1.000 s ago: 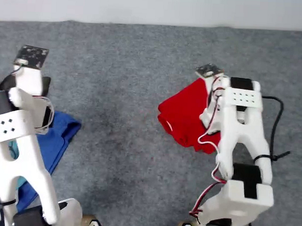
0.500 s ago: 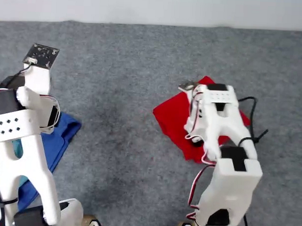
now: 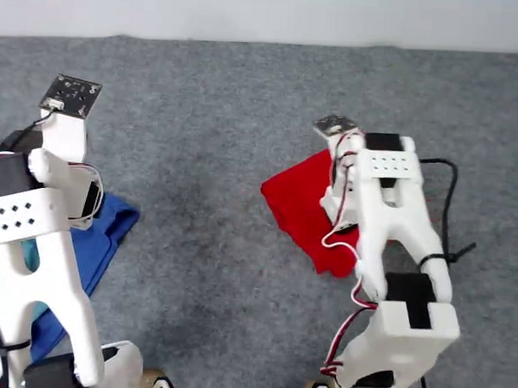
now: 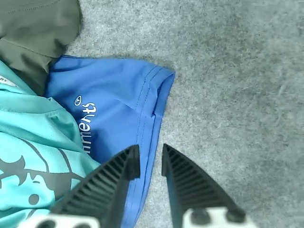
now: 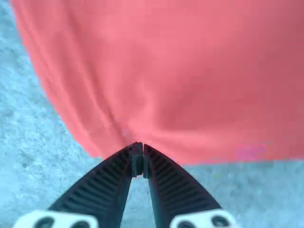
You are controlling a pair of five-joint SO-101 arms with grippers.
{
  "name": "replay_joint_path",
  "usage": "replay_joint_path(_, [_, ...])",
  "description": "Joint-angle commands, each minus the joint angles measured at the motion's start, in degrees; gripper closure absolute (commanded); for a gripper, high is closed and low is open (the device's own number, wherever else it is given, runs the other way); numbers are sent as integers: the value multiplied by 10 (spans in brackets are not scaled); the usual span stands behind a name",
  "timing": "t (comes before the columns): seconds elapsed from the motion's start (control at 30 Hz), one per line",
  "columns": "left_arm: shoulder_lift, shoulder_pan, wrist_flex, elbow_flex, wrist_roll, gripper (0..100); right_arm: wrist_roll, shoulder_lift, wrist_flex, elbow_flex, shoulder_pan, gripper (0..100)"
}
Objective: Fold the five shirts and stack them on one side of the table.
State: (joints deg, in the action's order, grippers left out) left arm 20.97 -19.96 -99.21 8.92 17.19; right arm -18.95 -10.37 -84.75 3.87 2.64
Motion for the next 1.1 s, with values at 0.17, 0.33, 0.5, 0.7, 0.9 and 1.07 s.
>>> replay_joint_path(0.17, [3, 4, -13, -20, -2, 903, 193, 87, 12, -83, -32, 983])
replay_joint_path(0.33, [3, 4, -13, -20, -2, 903, 316, 87, 65, -78, -31, 983])
replay_joint_path(0.5, [3, 3, -13, -20, -2, 903, 454, 62, 80, -55, -28, 863])
replay_joint_path(0.7, [3, 2, -14, -19, -2, 903, 549, -19, 87, -41, -28, 537])
replay_joint_path(0.9, [3, 2, -14, -19, -2, 903, 578, -108, 144, -51, -30, 544])
replay_joint_path(1.07, [3, 2, -14, -19, -2, 903, 595, -160, 204, -51, -27, 567])
